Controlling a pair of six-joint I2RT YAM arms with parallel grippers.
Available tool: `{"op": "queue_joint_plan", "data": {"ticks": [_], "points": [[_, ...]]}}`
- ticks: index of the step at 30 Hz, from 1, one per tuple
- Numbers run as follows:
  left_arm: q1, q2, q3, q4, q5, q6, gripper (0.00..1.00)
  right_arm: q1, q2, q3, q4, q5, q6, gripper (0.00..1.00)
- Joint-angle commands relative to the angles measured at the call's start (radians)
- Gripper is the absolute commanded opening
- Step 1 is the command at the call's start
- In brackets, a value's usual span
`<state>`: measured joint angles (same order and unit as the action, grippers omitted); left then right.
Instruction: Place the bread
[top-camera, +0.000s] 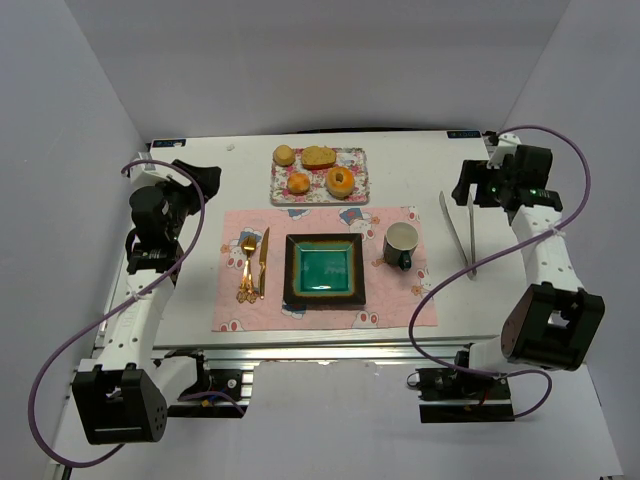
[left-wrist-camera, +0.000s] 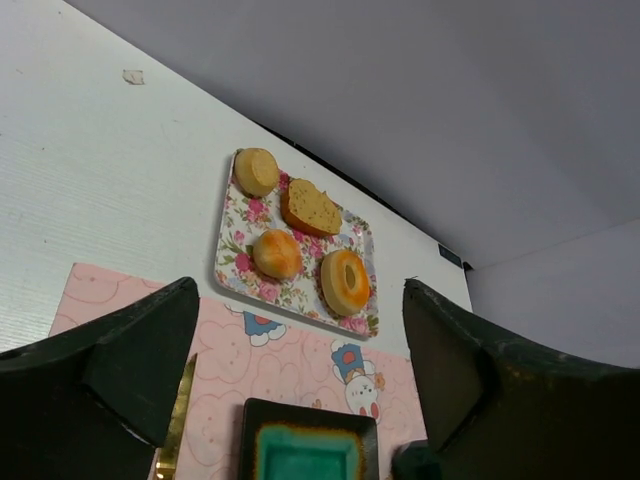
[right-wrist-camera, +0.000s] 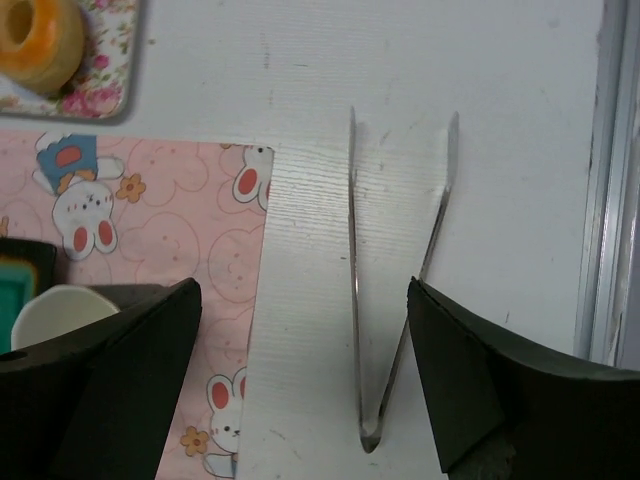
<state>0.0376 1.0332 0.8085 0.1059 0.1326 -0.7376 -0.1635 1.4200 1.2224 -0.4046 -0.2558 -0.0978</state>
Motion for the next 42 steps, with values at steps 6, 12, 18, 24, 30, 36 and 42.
{"op": "queue_joint_plan", "data": {"ticks": [6, 12, 18, 24, 30, 36, 42], "points": [[0.001, -0.002, 0.0, 0.015, 0.006, -0.002, 0.0, -0.007, -0.127, -0.064, 0.009, -0.33, -0.333, 0.07], [0.001, -0.005, -0.003, -0.004, 0.013, 0.015, 0.61, -0.019, -0.078, -0.103, -0.01, -0.128, -0.232, 0.89], [-0.019, 0.001, -0.04, -0.014, 0.078, 0.055, 0.98, -0.179, 0.003, -0.089, -0.127, -0.169, -0.349, 0.9], [-0.174, 0.085, 0.029, -0.135, -0.017, 0.197, 0.59, -0.189, 0.144, -0.147, -0.166, -0.168, -0.49, 0.81], [-0.216, 0.168, 0.095, -0.207, -0.079, 0.224, 0.49, -0.189, 0.22, -0.144, -0.077, -0.118, -0.464, 0.81], [-0.216, 0.16, 0.092, -0.207, -0.113, 0.219, 0.78, -0.185, 0.275, -0.135, -0.027, -0.129, -0.433, 0.84], [-0.217, 0.16, 0.08, -0.187, -0.119, 0.192, 0.79, -0.173, 0.316, -0.149, 0.05, -0.103, -0.395, 0.85]]}}
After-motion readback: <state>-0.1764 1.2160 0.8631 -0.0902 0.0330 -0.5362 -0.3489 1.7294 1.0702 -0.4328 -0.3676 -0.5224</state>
